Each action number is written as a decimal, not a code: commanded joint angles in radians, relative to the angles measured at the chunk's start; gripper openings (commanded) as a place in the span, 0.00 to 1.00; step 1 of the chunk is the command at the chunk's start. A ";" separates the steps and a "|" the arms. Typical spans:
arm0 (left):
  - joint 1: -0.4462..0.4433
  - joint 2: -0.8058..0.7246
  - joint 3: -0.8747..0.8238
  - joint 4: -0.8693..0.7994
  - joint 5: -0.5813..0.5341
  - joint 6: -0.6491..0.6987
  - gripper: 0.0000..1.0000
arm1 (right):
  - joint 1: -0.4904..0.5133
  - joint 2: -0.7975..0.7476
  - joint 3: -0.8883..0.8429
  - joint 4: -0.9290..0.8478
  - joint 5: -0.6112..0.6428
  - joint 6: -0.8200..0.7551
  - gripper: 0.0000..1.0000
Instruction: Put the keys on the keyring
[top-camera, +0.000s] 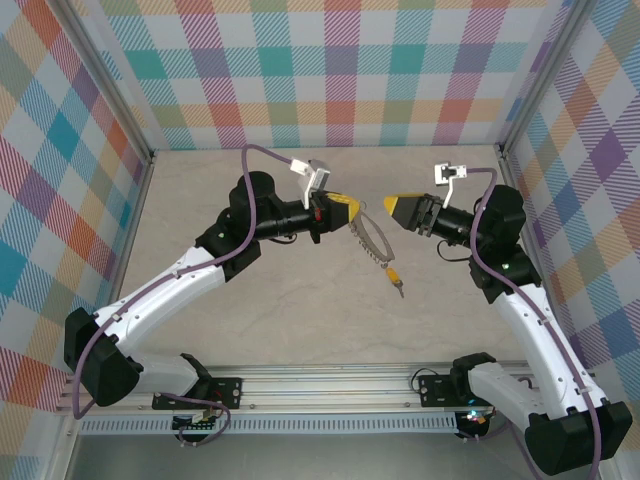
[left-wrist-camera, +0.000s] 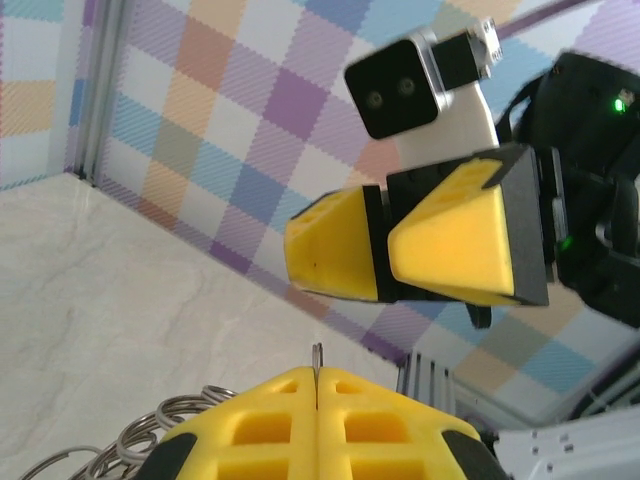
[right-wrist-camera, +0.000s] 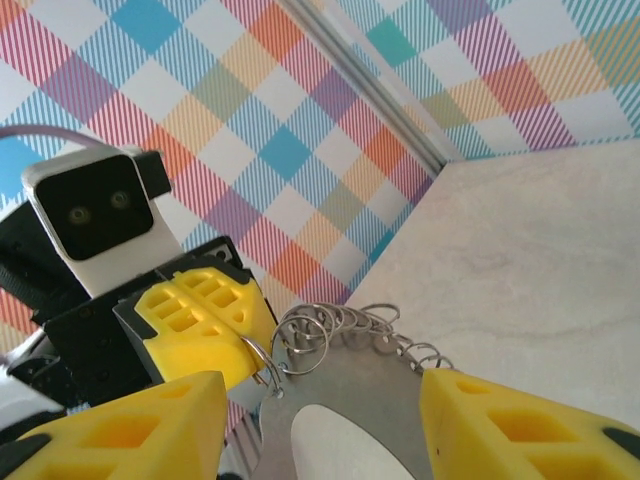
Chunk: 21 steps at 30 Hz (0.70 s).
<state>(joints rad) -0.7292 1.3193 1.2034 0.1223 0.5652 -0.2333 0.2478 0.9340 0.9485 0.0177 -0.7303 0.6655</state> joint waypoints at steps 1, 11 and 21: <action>0.001 -0.020 0.048 -0.067 0.068 0.118 0.00 | -0.005 -0.013 0.013 -0.021 -0.114 -0.045 0.51; 0.039 -0.044 0.058 -0.081 0.184 0.127 0.00 | -0.005 0.008 -0.038 0.141 -0.288 -0.003 0.43; 0.046 -0.017 0.106 -0.081 0.240 0.117 0.00 | -0.002 0.031 -0.066 0.205 -0.321 0.033 0.46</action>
<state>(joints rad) -0.6910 1.3174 1.2621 0.0067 0.7582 -0.1291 0.2481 0.9550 0.8955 0.1524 -1.0199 0.6788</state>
